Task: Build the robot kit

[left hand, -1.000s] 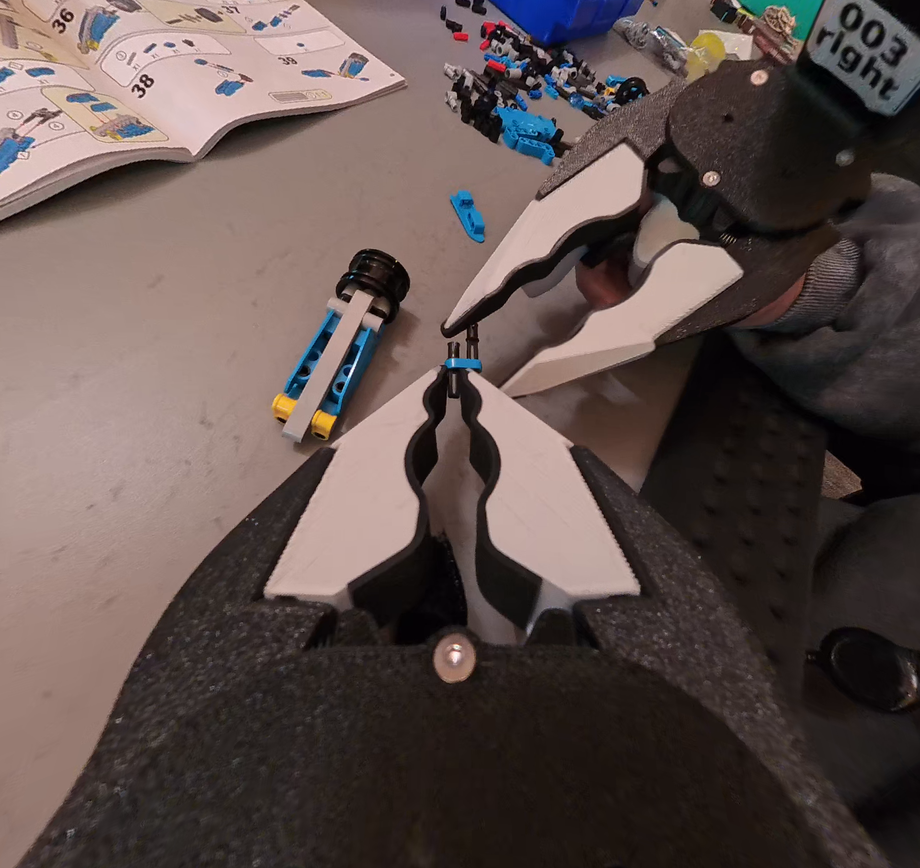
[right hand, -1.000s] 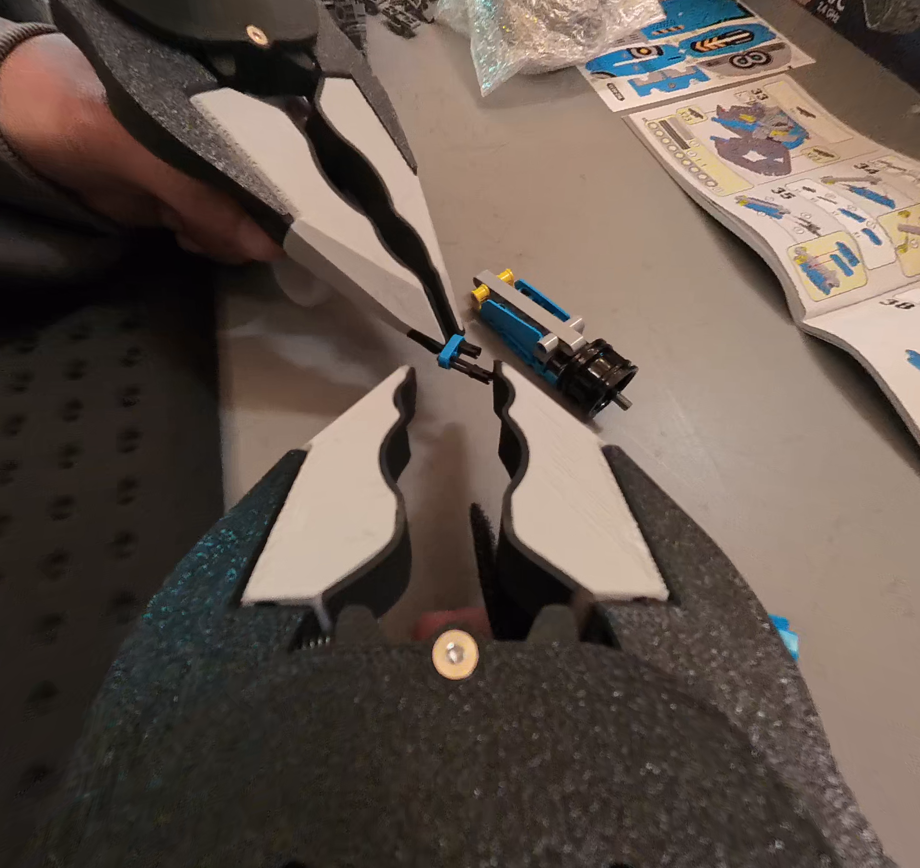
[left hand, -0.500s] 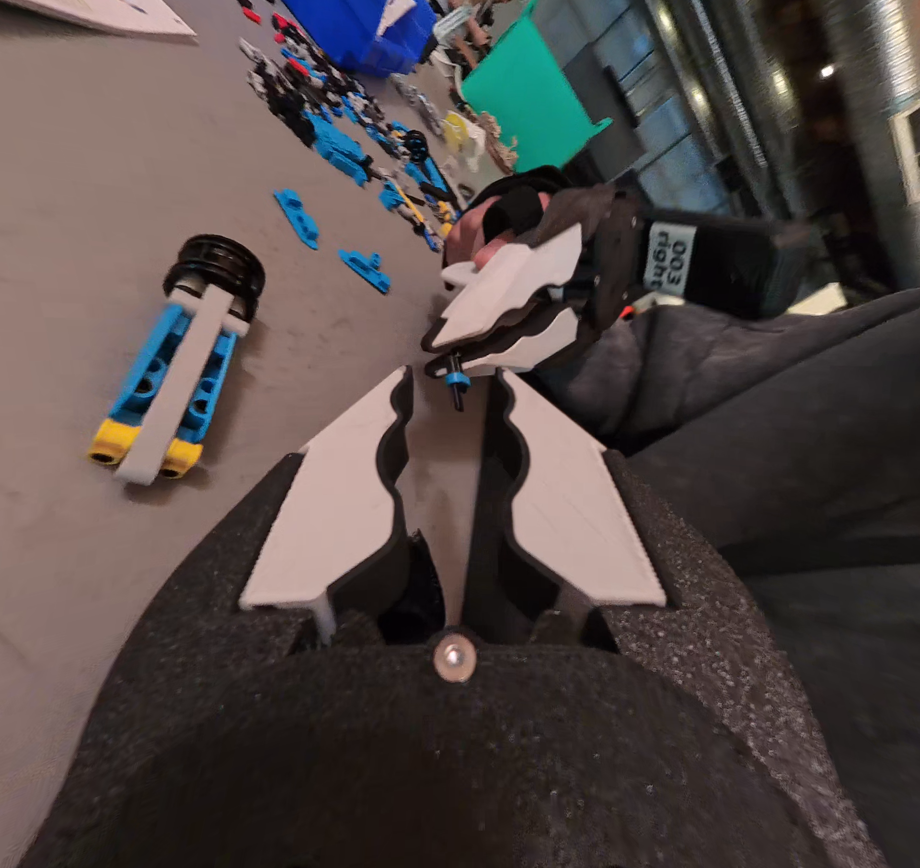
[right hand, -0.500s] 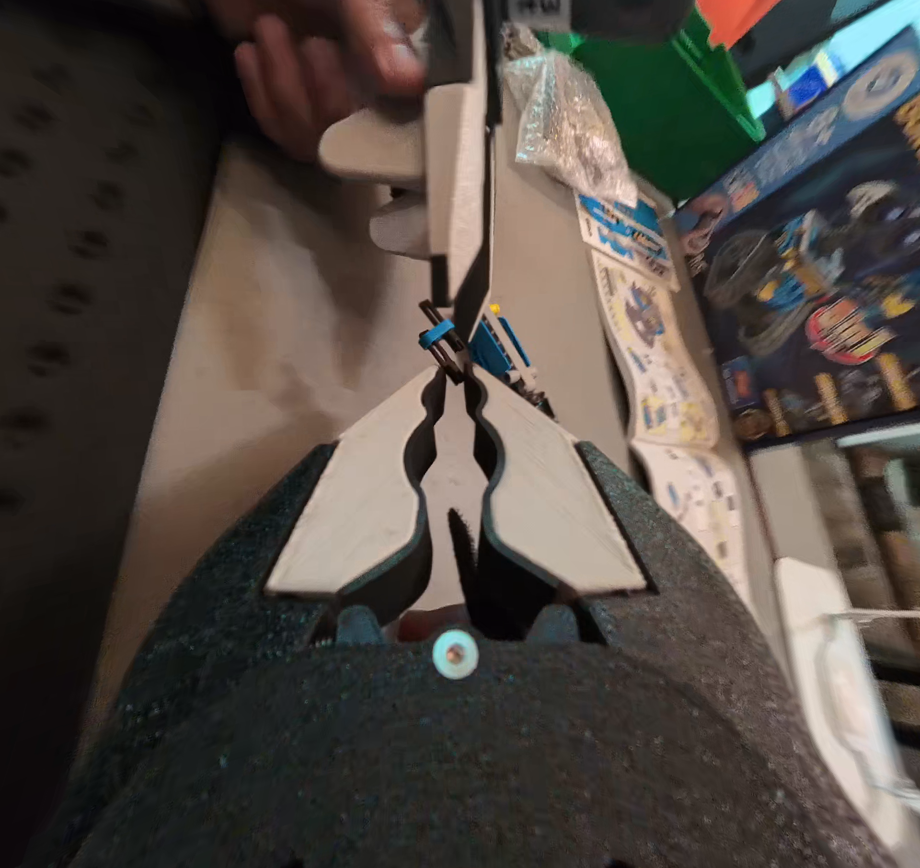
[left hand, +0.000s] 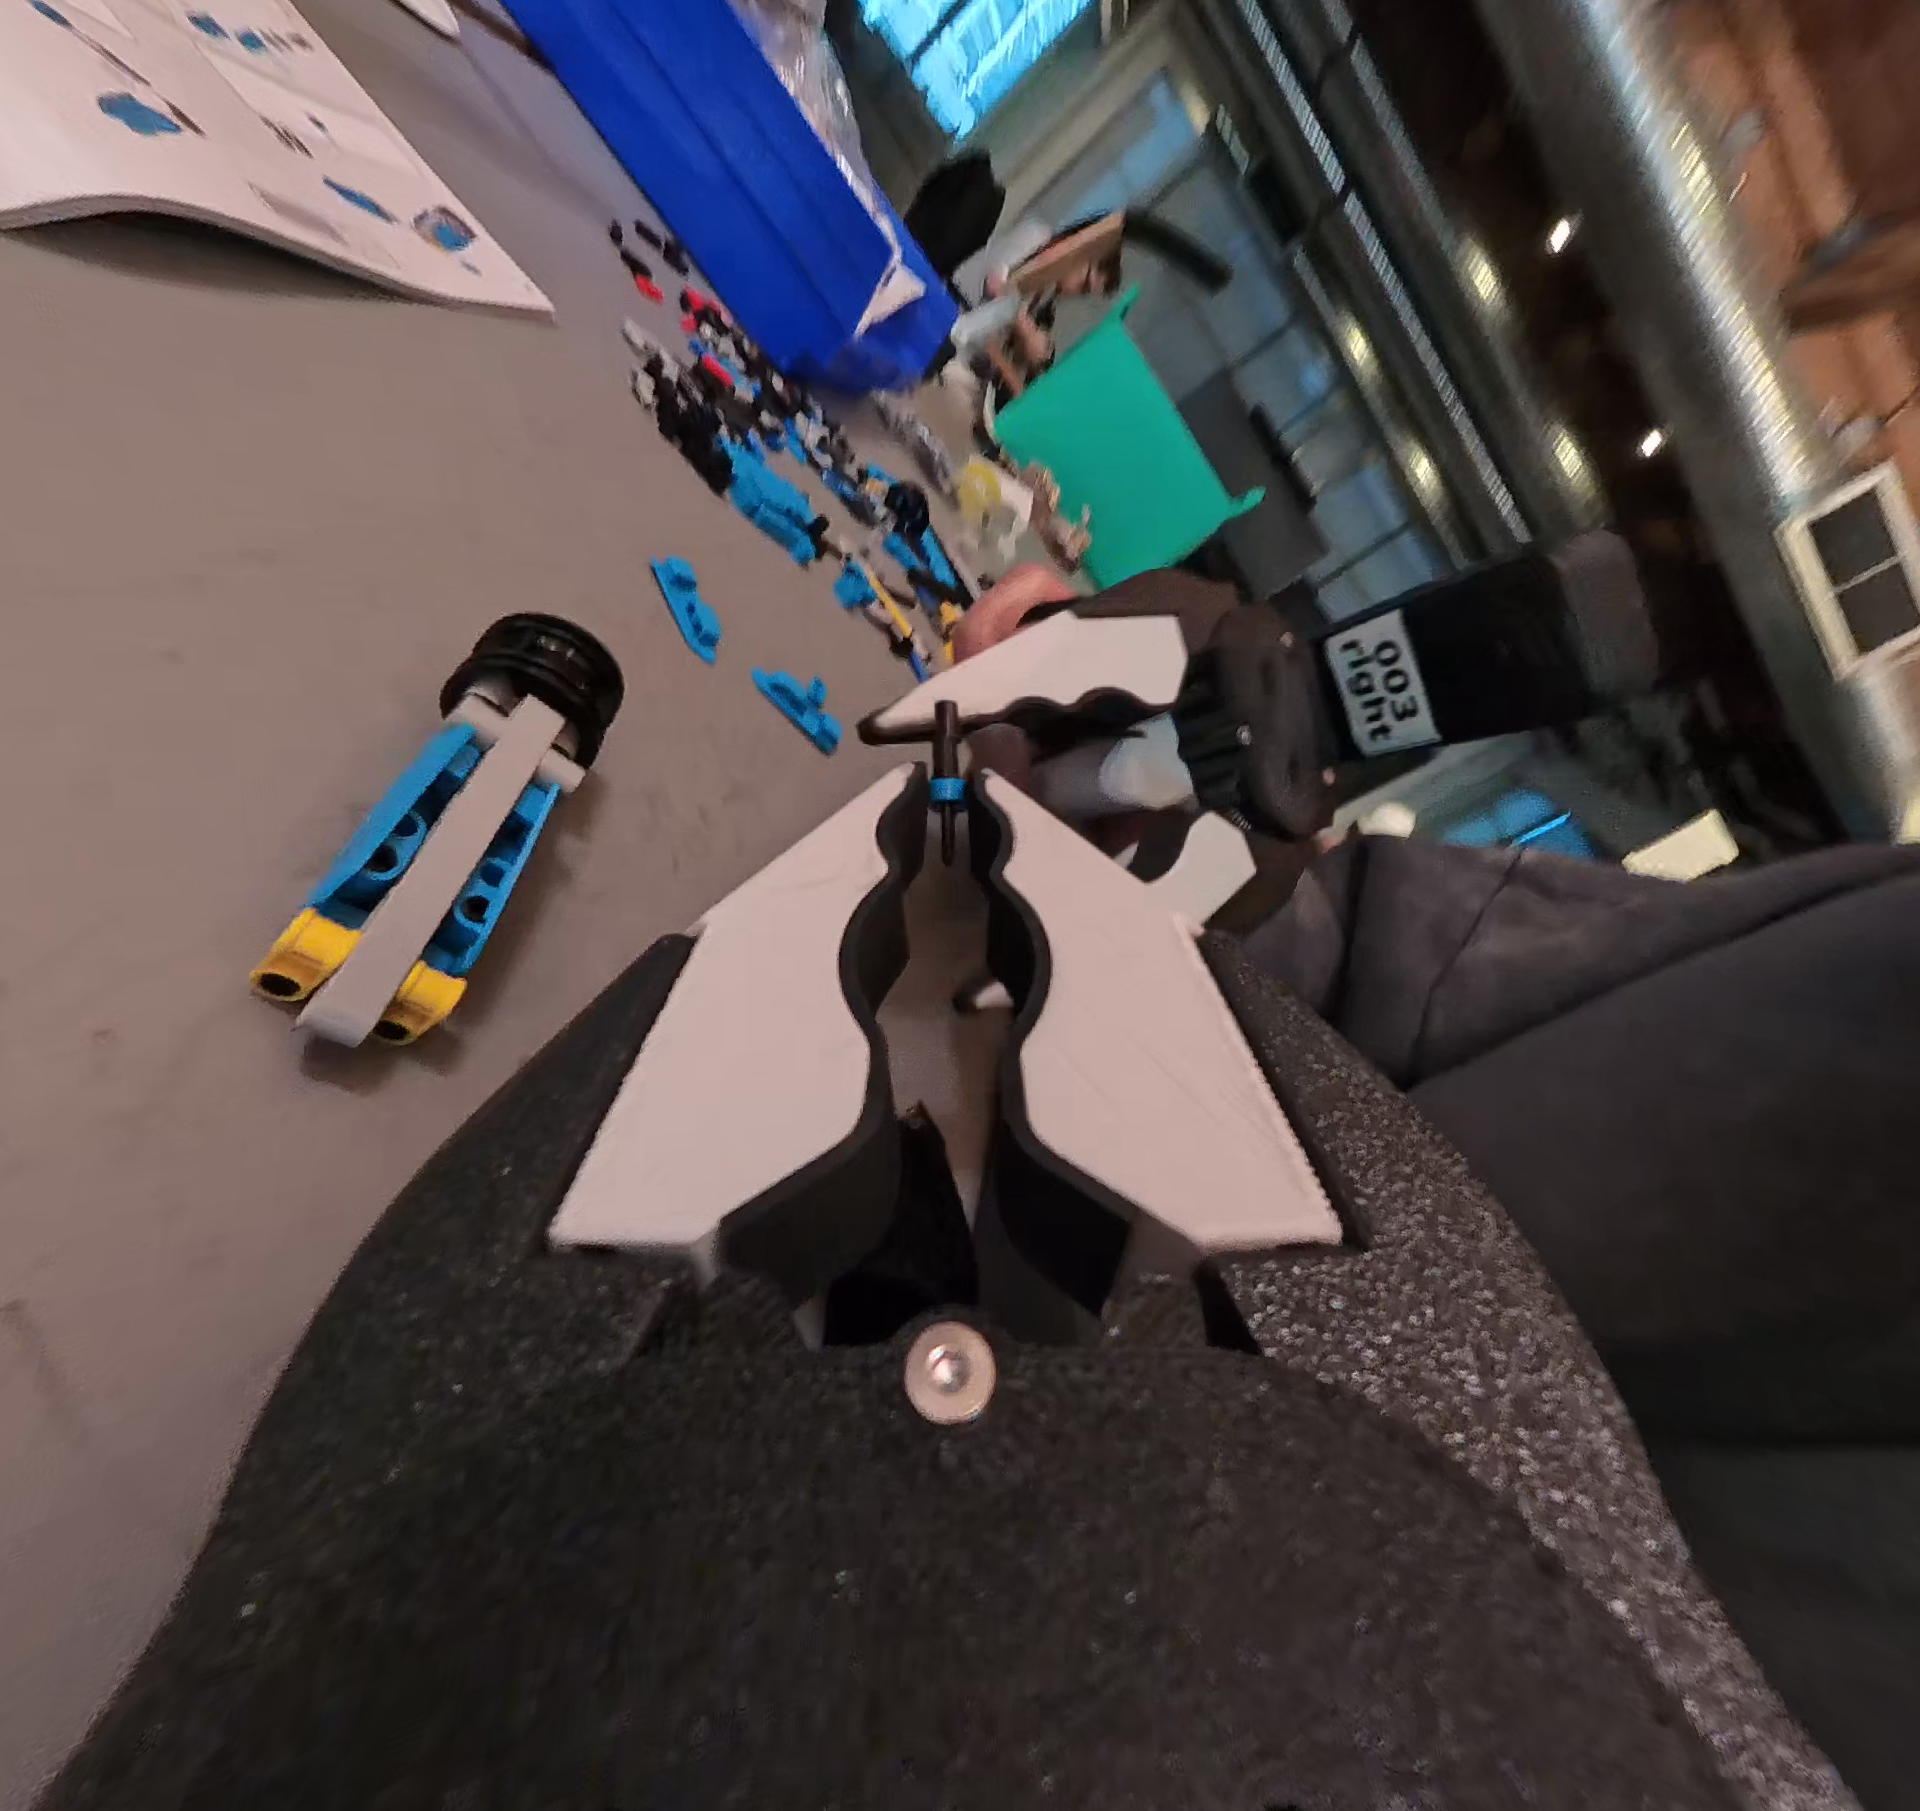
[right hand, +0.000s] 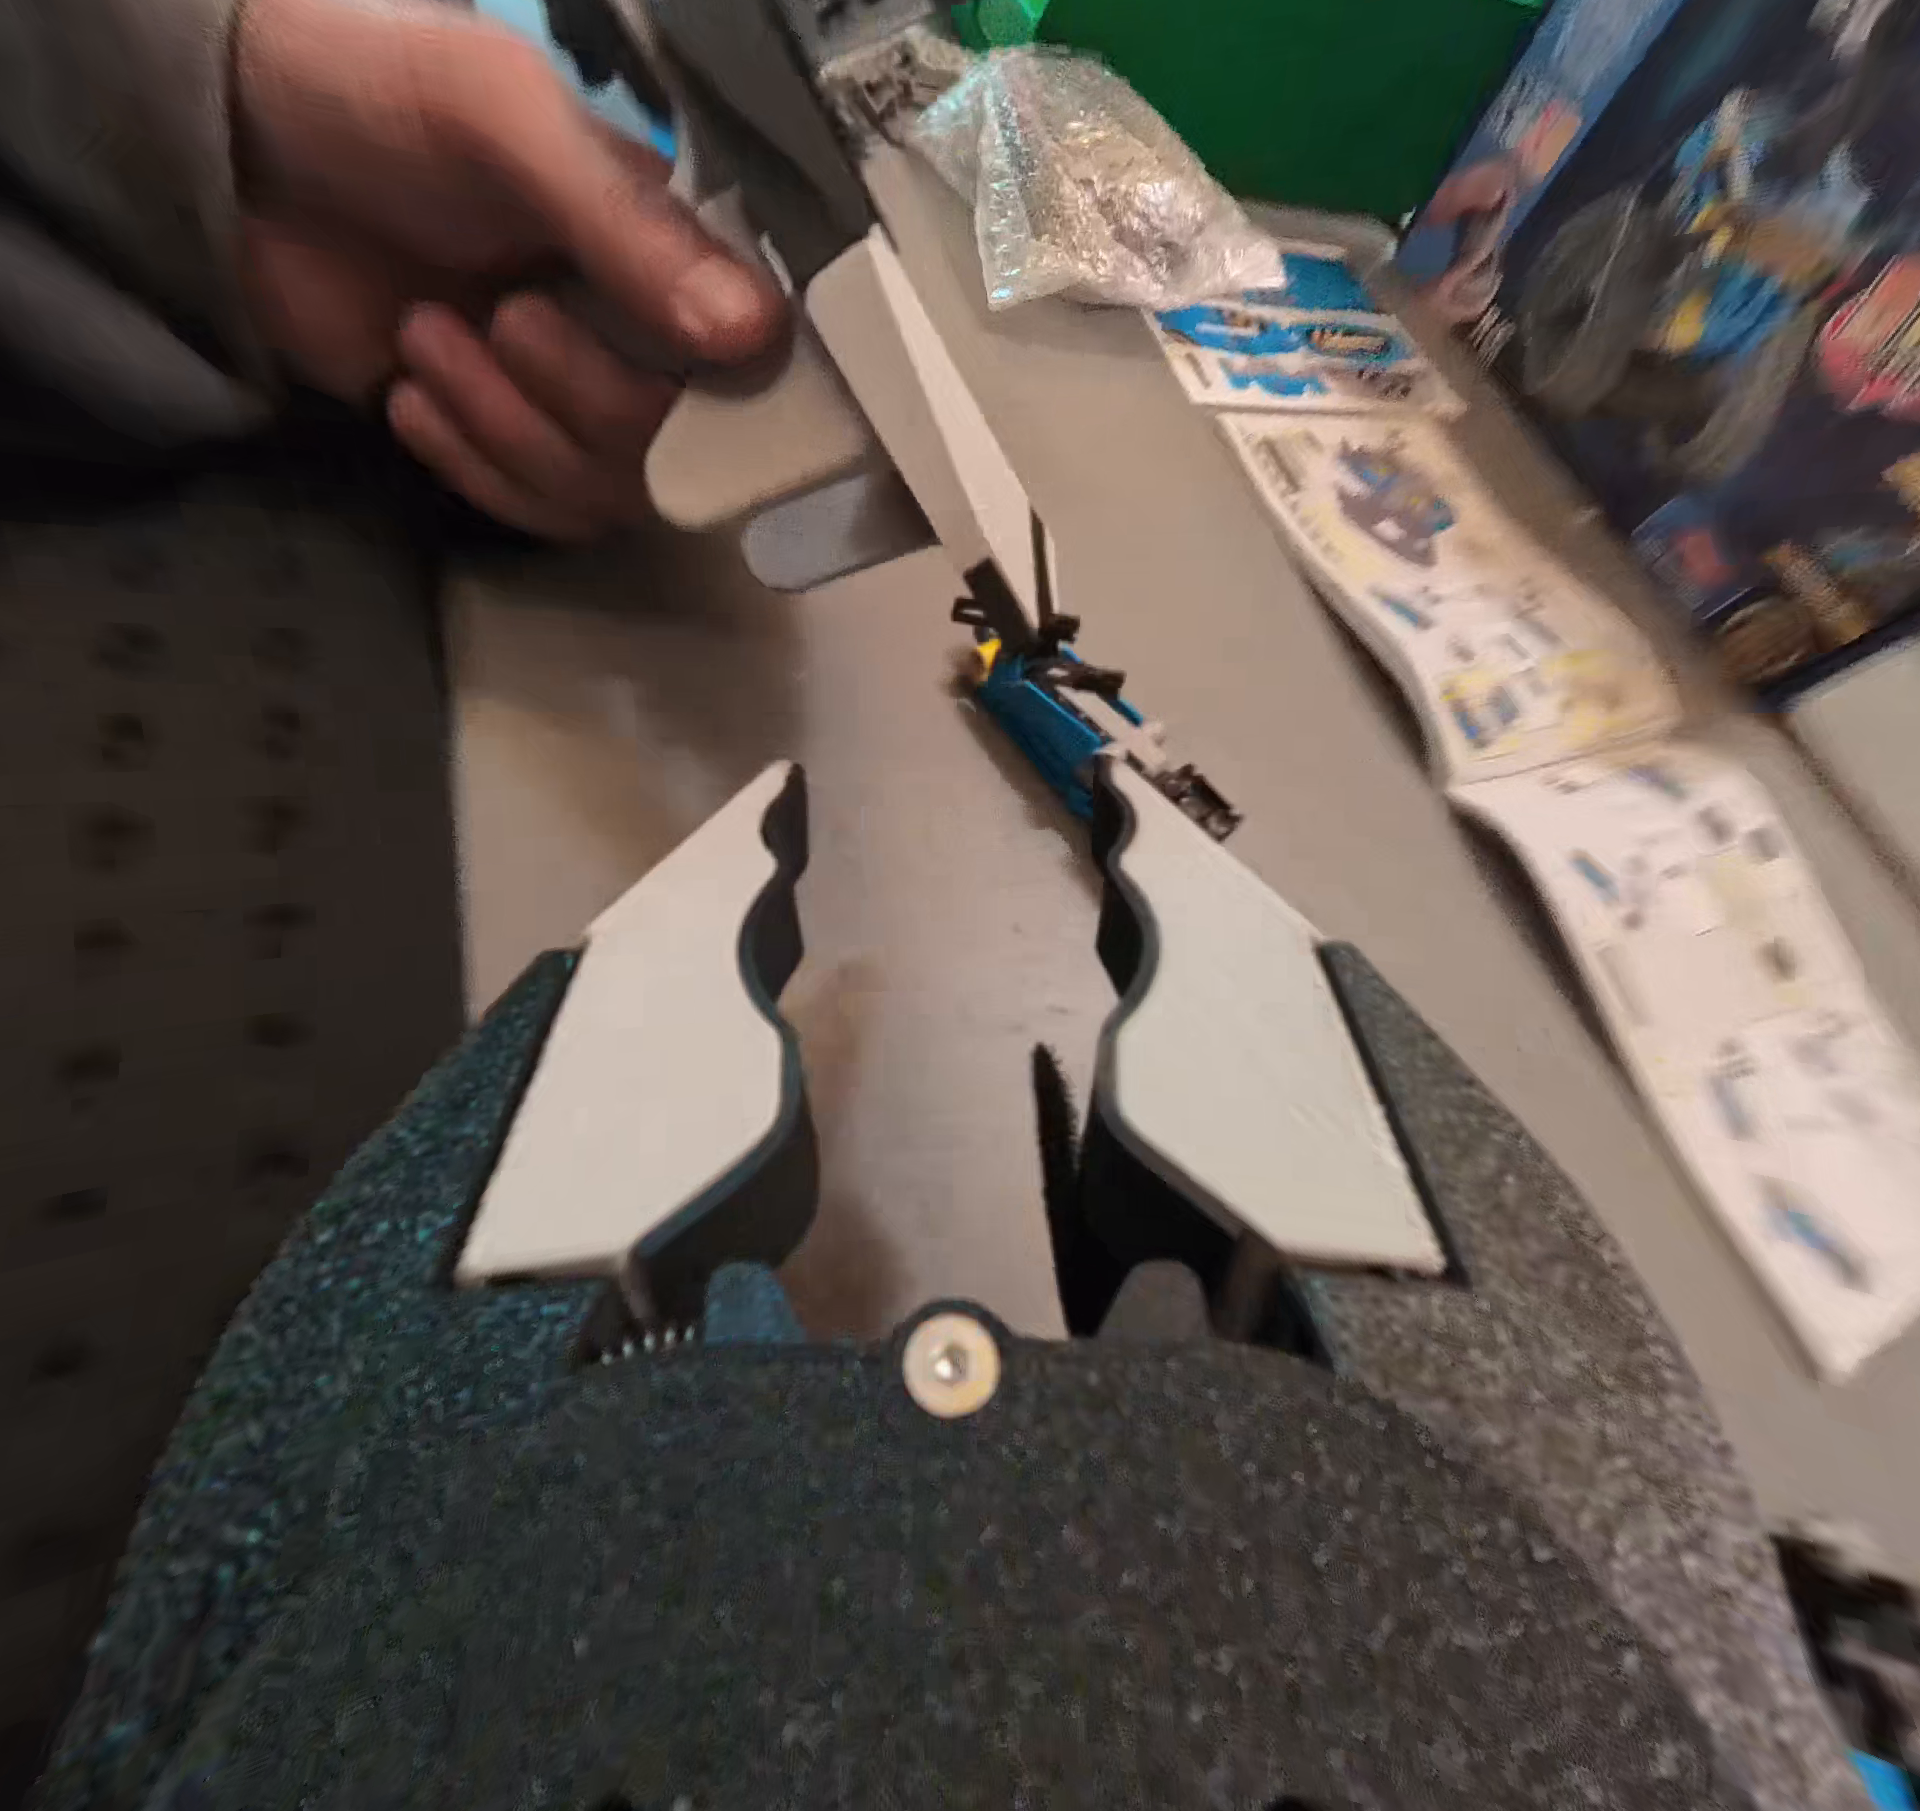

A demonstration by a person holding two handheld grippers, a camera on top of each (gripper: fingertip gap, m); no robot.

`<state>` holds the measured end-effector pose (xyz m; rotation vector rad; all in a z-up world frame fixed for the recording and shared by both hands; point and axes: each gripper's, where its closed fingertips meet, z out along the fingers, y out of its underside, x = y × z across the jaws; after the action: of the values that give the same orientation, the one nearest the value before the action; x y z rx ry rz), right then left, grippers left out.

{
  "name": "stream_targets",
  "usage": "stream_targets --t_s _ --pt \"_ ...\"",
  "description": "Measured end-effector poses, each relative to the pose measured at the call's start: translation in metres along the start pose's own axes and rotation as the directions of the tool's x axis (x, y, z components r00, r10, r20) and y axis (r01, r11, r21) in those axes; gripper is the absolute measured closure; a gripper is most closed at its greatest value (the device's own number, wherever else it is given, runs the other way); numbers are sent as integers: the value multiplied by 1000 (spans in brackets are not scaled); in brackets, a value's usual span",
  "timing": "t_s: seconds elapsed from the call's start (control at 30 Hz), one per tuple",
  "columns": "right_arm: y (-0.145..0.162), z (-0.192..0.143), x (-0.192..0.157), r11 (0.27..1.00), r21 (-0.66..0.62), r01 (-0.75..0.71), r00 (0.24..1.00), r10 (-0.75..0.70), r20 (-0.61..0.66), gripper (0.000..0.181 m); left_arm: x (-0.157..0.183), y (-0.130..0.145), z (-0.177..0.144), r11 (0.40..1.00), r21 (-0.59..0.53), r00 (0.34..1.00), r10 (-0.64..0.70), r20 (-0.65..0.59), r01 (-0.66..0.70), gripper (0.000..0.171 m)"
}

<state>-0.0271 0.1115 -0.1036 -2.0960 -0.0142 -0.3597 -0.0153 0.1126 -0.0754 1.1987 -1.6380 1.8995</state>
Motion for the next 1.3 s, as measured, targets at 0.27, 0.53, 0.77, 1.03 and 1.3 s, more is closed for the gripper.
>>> stream_targets --t_s 0.27,0.53,0.77,1.03,1.3 --pt "-27 4 20 998 22 -61 976 64 -208 128 4 -10 1 991 114 998 -63 -29 66 166" --pt "-29 7 27 1000 -24 4 961 -11 -277 140 4 -10 3 989 122 996 -81 -38 85 166" --pt "-30 5 21 977 -72 202 957 -212 -199 146 10 -1 3 995 26 991 -95 -96 98 165" --pt "-25 2 11 980 -43 195 978 -198 -72 144 10 5 2 999 -25 999 38 -28 -39 166" --pt "-30 0 11 984 -39 176 982 -179 -61 140 14 4 2 999 -22 997 31 -65 -33 165"
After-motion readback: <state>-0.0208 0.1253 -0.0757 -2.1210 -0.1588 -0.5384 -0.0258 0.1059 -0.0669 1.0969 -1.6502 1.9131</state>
